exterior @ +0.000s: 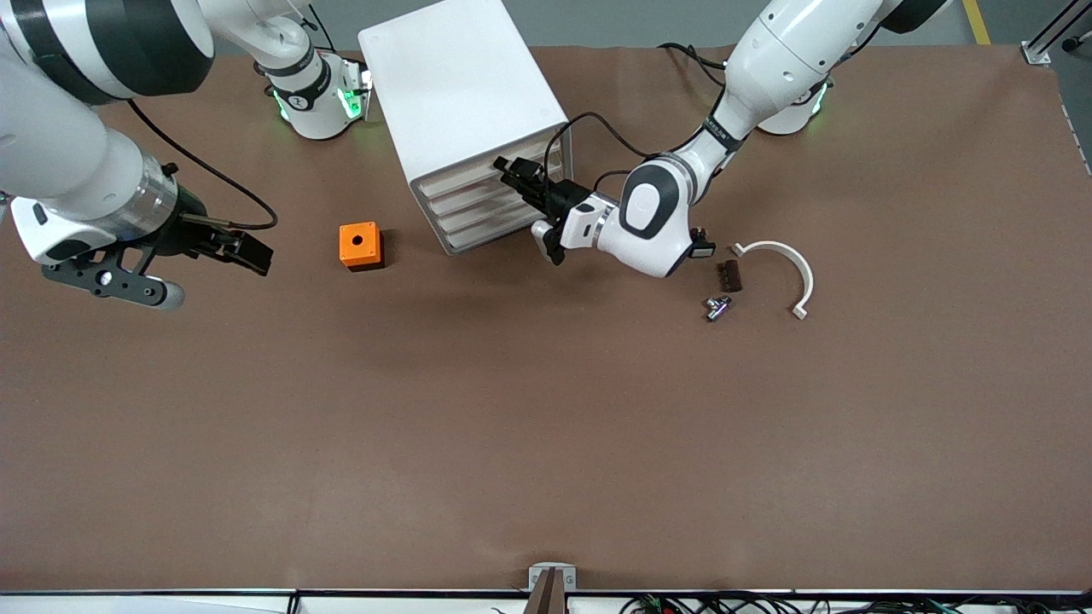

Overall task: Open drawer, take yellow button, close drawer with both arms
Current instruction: 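Grasp the drawer handle with the left gripper, then pull the drawer open with the left gripper while the right gripper approaches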

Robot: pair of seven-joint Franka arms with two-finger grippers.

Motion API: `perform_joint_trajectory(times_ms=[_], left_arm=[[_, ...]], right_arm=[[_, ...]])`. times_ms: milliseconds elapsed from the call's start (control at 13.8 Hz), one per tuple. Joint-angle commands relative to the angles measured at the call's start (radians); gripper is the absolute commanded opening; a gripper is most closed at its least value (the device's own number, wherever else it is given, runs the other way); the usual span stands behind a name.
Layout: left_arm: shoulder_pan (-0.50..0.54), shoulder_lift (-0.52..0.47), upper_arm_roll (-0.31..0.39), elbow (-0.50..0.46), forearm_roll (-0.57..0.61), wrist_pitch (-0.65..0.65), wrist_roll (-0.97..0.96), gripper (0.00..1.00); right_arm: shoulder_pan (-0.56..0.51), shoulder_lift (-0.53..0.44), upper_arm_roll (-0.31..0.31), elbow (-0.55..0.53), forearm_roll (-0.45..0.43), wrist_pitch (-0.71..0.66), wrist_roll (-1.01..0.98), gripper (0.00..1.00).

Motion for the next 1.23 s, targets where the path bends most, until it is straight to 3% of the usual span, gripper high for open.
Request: perform_joint_trajectory(times_ms=[0, 290, 508, 1161], left_arm=[[-0.018, -0.020, -0.003, 0.000, -0.035, 0.024, 0.021, 0.42], [-0.014, -0.039, -0.003, 0.008, -0.034, 0.024, 0.007, 0.24], [-0.006, -0.037, -0.003, 0.013, -0.035, 0.024, 0.004, 0.00], [0.032, -0.014, 0.008, 0.045, -0.032, 0.021, -0.012, 0.00]], right_arm=[[0.004, -0.005, 0.001, -0.001, -0.003, -0.007, 0.019, 1.00], [0.004, -0.008, 0.001, -0.002, -0.002, -0.012, 0.019, 1.00], [0.013, -0.008, 0.001, -0.002, 0.001, -0.010, 0.078, 1.00], [0.134, -0.002, 0.001, -0.005, 0.004, 0.005, 0.307, 1.00]])
